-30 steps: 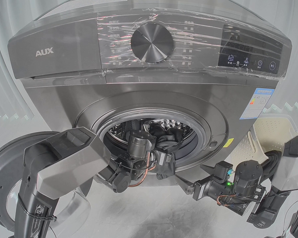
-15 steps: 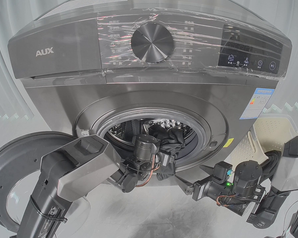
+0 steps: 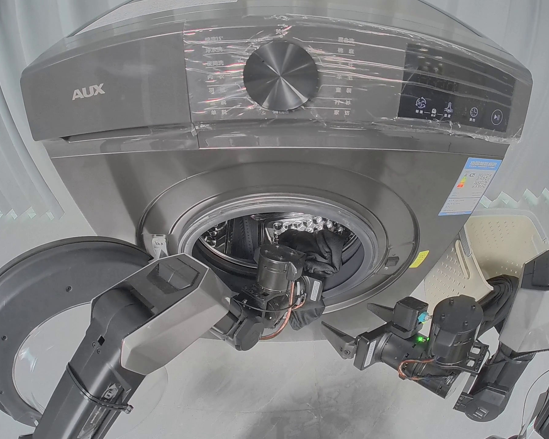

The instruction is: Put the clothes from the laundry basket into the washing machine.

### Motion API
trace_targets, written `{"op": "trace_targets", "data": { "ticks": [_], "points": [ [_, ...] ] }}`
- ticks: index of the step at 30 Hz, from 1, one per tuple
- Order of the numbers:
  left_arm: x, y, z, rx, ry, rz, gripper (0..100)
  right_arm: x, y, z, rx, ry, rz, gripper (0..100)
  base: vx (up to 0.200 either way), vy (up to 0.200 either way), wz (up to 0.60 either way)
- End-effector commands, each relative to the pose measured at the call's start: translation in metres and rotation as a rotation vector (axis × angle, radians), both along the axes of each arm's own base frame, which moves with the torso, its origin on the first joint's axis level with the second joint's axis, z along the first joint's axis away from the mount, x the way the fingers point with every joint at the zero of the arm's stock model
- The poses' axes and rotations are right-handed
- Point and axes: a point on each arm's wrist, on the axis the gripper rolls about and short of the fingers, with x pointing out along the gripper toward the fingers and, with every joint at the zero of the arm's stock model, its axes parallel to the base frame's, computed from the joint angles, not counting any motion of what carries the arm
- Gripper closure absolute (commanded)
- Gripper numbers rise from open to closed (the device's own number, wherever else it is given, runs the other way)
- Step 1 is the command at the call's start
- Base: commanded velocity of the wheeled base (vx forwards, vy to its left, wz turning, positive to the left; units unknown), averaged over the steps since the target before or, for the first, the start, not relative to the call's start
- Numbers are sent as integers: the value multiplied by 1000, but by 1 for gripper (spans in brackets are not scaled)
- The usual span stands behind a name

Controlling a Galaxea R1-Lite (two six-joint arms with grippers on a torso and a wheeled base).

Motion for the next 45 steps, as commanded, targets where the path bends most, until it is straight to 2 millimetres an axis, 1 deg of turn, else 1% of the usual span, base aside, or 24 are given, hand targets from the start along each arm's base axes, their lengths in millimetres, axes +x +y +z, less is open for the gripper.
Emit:
{"op": "trace_targets", "data": {
  "ticks": [1,5,11,12,14,15,17,20,25,30,33,39,40,45],
  "points": [
    [45,24,46,-117,-188,140,100,0,0,0,-1,0,0,0,0,0,0],
    [51,29,53,-129,-210,161,100,0,0,0,1,1,0,0,0,0,0],
    [44,31,49,-131,-204,158,100,0,0,0,-2,1,0,0,0,0,0],
    [40,31,48,-125,-190,156,100,0,0,0,-1,2,0,0,0,0,0],
    [31,33,52,-114,-167,150,100,0,0,0,-2,1,0,0,0,0,0],
    [21,36,58,-100,-145,144,100,0,-1,0,-1,2,-2,0,0,0,0],
    [7,39,62,-81,-115,129,100,0,-1,-1,-2,3,-2,0,0,0,0],
    [-5,45,76,-79,-109,117,100,0,0,0,-2,1,0,0,0,0,0],
    [-4,45,78,-91,-123,118,100,-1,1,0,1,1,5,0,0,0,0],
    [5,39,72,-111,-138,118,100,-1,1,0,1,1,5,0,0,0,0],
    [10,36,72,-123,-149,120,100,-1,1,0,2,0,5,0,0,0,0],
    [13,35,64,-114,-137,120,100,0,0,0,2,0,1,0,0,0,0],
    [13,35,63,-113,-136,121,0,0,0,0,2,0,1,0,0,0,0],
    [12,33,60,-113,-127,117,0,-1,1,0,2,0,5,0,0,0,0]
  ]
}}
